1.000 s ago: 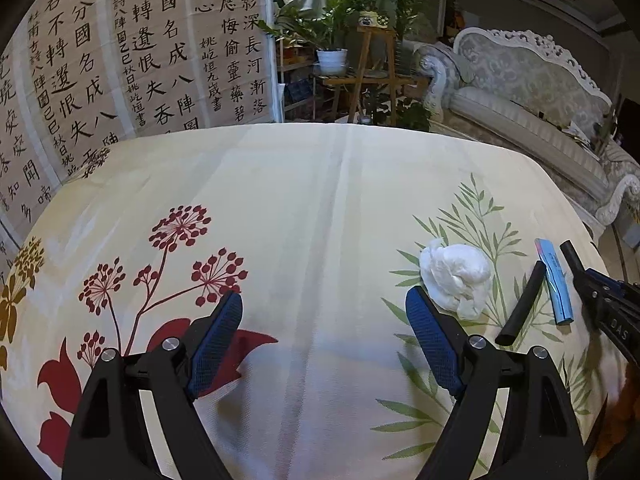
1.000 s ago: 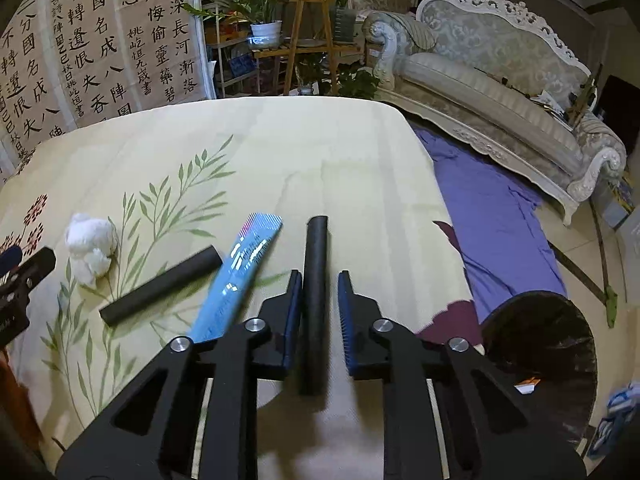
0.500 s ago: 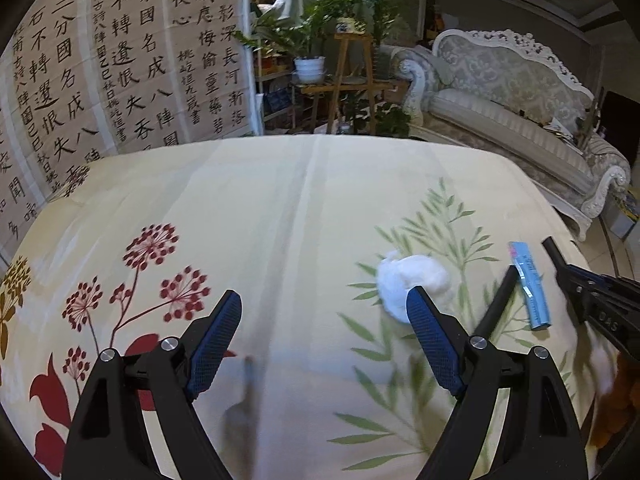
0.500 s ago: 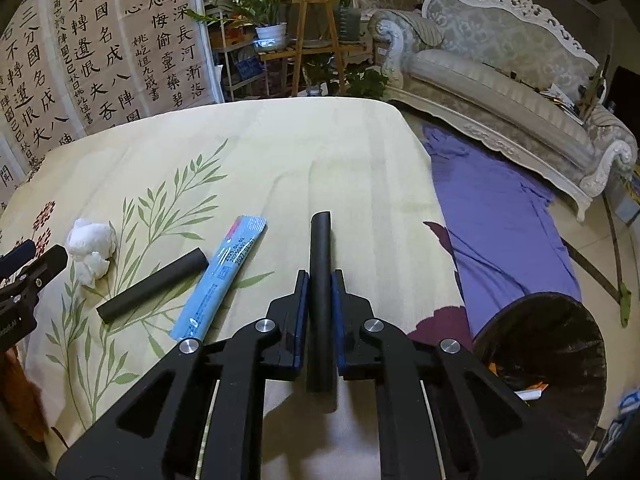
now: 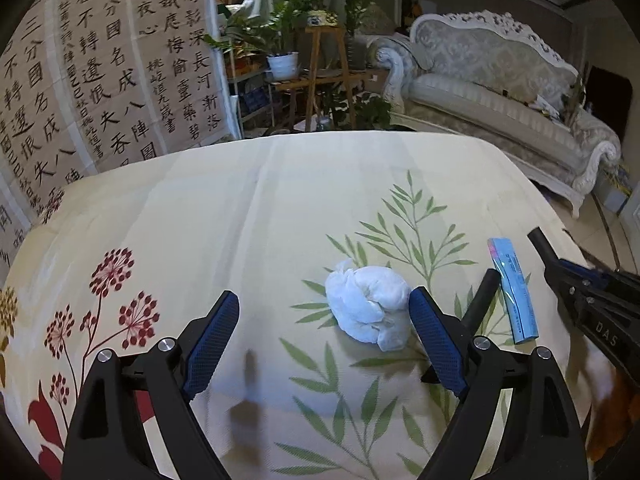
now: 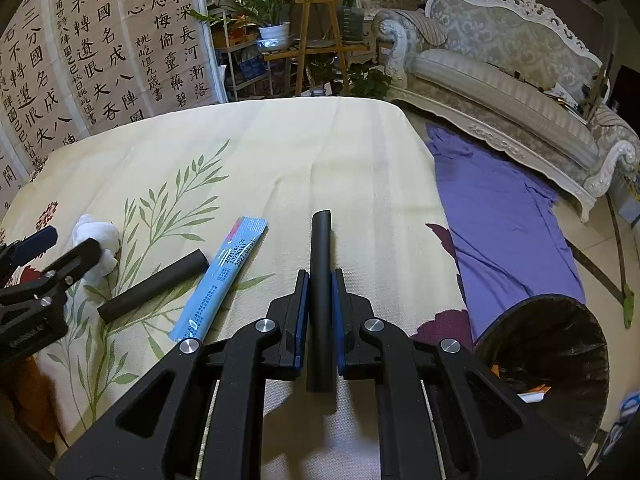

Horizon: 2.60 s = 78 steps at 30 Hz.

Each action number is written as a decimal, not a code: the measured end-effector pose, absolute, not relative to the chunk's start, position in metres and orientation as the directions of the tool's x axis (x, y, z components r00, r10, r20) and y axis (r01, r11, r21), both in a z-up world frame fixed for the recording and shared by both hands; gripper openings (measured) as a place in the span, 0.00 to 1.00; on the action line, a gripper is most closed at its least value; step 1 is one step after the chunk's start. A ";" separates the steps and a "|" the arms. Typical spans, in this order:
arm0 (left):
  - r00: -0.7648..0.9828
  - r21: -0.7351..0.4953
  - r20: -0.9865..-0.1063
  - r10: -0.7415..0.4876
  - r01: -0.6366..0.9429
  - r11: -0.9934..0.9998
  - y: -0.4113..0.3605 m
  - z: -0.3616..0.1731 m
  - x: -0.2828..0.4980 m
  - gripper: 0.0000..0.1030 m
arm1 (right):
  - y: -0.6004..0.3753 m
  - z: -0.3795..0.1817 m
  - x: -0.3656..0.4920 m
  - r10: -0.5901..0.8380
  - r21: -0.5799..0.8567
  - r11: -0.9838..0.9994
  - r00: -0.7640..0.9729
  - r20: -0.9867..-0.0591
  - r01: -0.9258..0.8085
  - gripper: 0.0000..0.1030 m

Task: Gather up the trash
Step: 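Grasp the white cotton with the left tool while the right tool grasps the black marker, then carry the white cotton and black marker over the bin and release them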

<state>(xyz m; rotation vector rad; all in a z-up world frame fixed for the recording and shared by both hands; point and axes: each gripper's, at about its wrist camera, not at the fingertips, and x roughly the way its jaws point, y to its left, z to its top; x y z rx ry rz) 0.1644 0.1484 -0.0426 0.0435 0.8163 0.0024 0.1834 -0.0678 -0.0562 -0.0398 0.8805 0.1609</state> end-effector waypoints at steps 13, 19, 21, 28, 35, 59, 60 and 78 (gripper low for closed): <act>0.680 -0.028 -0.728 -0.086 0.096 0.995 0.140 -0.044 0.155 0.26 | -0.061 -0.057 0.170 0.097 -0.004 0.988 0.633 -0.768 -0.157 0.10; 0.701 -0.032 -0.710 -0.071 0.070 0.997 0.147 -0.039 0.138 0.26 | -0.064 -0.054 0.153 0.104 0.012 0.989 0.640 -0.762 -0.147 0.10; 0.710 -0.028 -0.701 -0.067 0.066 0.997 0.148 -0.036 0.128 0.26 | -0.066 -0.052 0.143 0.100 0.009 0.990 0.647 -0.756 -0.143 0.10; 0.736 -0.063 -0.668 -0.111 0.092 0.994 0.136 -0.019 0.093 0.26 | -0.082 -0.040 0.104 0.084 0.004 0.993 0.677 -0.731 -0.119 0.10; 0.756 -0.104 -0.628 -0.185 0.155 0.982 0.097 -0.004 0.064 0.26 | -0.119 -0.027 0.060 0.033 -0.005 0.999 0.718 -0.696 -0.051 0.10; 0.698 -0.029 -0.625 -0.349 0.426 0.904 -0.106 -0.019 0.062 0.26 | -0.280 -0.037 0.026 -0.163 0.018 0.973 0.738 -0.655 0.231 0.10; 0.697 -0.025 -0.628 -0.346 0.427 0.904 -0.110 -0.021 0.064 0.26 | -0.283 -0.038 0.028 -0.164 0.019 0.972 0.738 -0.655 0.233 0.10; 0.681 0.002 -0.671 -0.293 0.397 0.918 -0.138 -0.039 0.084 0.60 | -0.314 -0.056 0.047 -0.162 0.065 0.959 0.722 -0.673 0.276 0.25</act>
